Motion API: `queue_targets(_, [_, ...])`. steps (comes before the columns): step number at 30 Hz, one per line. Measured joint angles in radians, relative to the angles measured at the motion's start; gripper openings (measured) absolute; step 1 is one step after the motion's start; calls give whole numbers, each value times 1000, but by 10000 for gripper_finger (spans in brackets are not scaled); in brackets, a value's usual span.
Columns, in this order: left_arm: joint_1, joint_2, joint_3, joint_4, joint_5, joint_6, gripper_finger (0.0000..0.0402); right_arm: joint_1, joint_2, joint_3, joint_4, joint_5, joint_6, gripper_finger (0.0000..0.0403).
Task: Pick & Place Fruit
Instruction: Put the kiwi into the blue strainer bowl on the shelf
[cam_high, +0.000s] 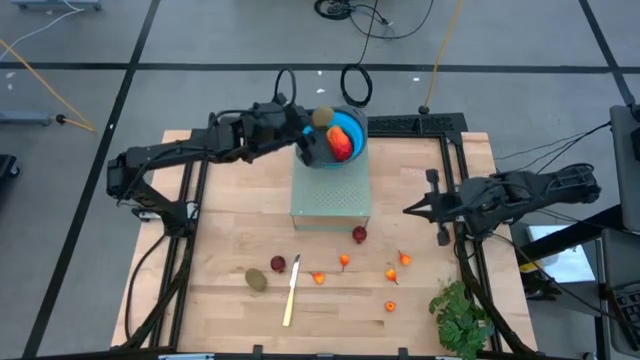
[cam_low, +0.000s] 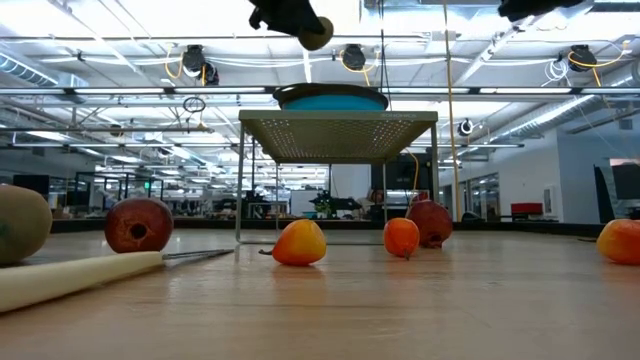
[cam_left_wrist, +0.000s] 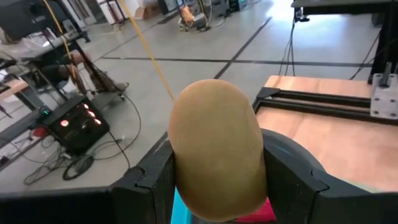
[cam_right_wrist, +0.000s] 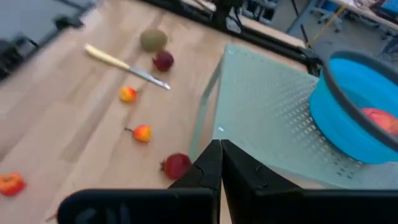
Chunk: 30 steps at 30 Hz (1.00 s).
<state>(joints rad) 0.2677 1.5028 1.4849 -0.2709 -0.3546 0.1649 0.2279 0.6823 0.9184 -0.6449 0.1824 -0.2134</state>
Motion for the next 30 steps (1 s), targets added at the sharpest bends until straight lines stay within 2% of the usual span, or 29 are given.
queue_targets(12, [47, 12, 0, -39, 89, -22, 191, 0, -178, 0, 0, -5, 39, 0])
queue_targets(18, [77, 40, 0, -50, 121, -43, 191, 0, -229, -5, 22, -5, 56, 0])
queue_targets(22, [105, 71, 0, -64, 126, -63, 191, 0, -263, -57, 80, -4, 61, 0])
queue_targets(30, [160, 128, 0, -70, 201, -73, 191, 0, -322, -159, 201, 1, 75, 0])
